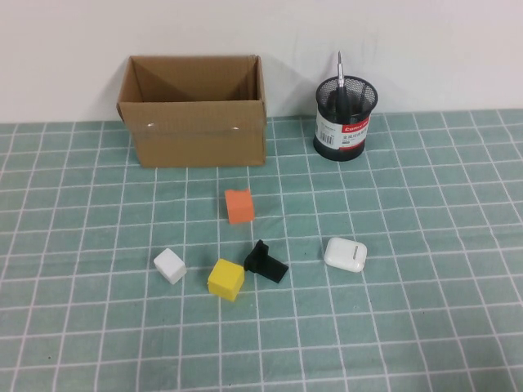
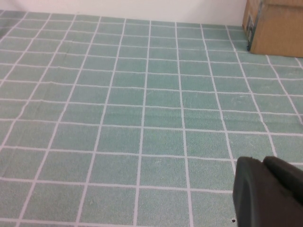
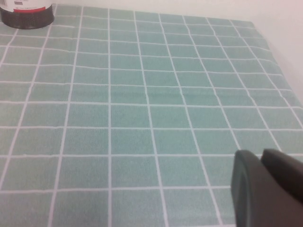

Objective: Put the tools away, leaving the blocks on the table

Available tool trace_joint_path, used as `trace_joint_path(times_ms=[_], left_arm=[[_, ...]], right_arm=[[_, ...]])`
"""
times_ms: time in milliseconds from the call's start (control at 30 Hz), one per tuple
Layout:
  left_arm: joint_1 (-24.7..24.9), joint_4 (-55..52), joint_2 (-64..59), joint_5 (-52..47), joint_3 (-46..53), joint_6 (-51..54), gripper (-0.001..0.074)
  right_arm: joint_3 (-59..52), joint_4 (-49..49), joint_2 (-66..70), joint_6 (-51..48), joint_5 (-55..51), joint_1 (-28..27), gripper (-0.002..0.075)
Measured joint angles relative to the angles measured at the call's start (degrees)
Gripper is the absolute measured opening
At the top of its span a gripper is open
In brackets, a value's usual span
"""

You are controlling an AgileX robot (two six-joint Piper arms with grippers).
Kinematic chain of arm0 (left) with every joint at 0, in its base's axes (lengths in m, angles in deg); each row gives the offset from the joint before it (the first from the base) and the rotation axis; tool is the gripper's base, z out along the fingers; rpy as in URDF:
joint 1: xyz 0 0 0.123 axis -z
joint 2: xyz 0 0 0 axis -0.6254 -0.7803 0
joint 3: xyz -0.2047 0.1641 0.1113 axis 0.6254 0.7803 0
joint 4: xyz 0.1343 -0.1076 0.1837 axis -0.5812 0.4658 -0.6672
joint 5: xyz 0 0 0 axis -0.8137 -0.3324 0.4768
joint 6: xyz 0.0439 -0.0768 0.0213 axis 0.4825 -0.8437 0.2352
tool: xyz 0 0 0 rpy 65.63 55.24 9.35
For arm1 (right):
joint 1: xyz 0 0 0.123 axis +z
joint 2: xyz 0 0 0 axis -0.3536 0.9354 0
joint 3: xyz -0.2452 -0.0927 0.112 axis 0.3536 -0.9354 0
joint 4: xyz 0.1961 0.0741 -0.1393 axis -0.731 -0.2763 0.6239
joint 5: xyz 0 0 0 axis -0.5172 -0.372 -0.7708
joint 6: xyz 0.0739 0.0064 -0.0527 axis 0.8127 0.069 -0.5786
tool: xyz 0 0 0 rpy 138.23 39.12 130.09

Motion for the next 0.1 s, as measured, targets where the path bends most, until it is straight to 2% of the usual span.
trace_joint_path(times_ms=[100], left_arm=[[0.0, 0.0, 0.0, 0.0, 0.0, 0.0, -0.0004]], right_arm=[[0.0, 0.0, 0.0, 0.0, 0.0, 0.0, -0.0007]])
